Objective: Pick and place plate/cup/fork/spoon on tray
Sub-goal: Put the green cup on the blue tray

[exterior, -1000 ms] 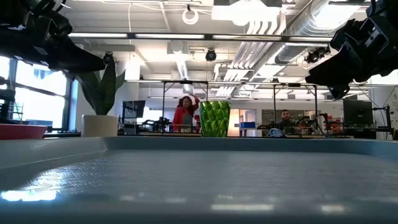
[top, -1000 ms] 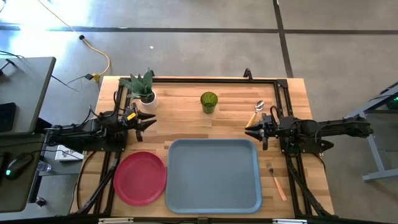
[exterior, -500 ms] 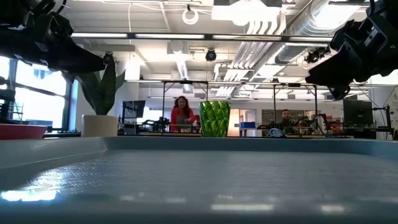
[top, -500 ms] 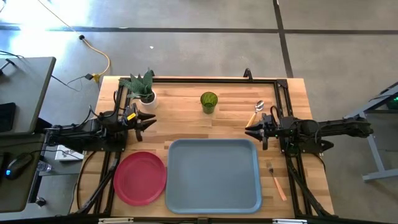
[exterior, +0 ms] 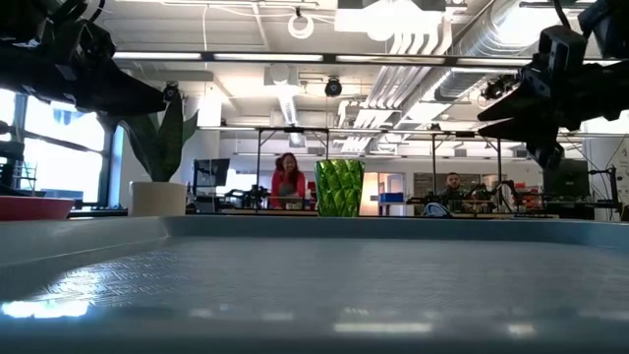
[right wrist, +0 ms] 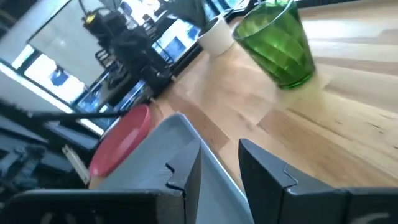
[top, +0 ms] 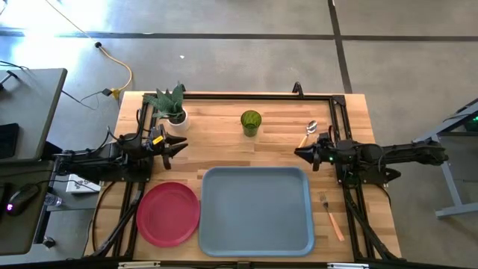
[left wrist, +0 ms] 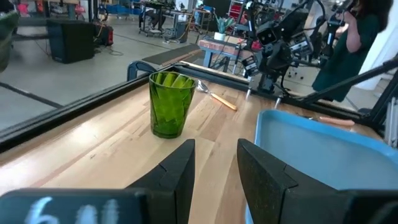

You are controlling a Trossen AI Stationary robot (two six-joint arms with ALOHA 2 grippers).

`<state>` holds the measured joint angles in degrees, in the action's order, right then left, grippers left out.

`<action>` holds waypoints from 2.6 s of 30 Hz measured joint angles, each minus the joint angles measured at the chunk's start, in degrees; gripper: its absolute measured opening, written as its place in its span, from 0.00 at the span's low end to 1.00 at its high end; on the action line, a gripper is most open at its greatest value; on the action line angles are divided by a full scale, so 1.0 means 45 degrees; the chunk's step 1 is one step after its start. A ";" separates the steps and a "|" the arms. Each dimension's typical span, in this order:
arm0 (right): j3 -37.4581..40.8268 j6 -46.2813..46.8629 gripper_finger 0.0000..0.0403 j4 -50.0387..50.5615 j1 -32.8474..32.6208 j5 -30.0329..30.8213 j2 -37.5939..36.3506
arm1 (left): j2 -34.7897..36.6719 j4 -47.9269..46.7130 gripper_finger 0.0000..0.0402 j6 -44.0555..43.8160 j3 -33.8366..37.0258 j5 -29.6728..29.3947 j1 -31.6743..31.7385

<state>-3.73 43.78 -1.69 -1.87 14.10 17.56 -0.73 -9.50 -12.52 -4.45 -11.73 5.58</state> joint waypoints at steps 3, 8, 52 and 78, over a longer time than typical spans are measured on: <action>0.0000 0.0061 0.24 -0.0551 0.0000 0.0296 0.0000 | 0.0000 0.0004 0.28 -0.0426 0.0000 -0.0241 0.0000; 0.0004 -0.0141 0.24 -0.2315 0.0000 0.1136 -0.0005 | 0.0000 0.0013 0.28 -0.0524 0.0000 -0.0427 -0.0002; -0.5815 -0.6229 0.25 -0.2880 0.0000 0.4556 0.4640 | 0.0005 0.0087 0.28 -0.0529 0.0000 -0.0559 -0.0005; -1.2182 -0.6831 0.25 0.2713 0.2676 0.0166 1.0994 | 0.0005 0.0078 0.28 -0.0528 0.0000 -0.0563 -0.0002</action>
<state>-58.55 13.04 10.52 10.17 14.85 67.03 -0.71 -9.15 -14.89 -4.45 -14.26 5.57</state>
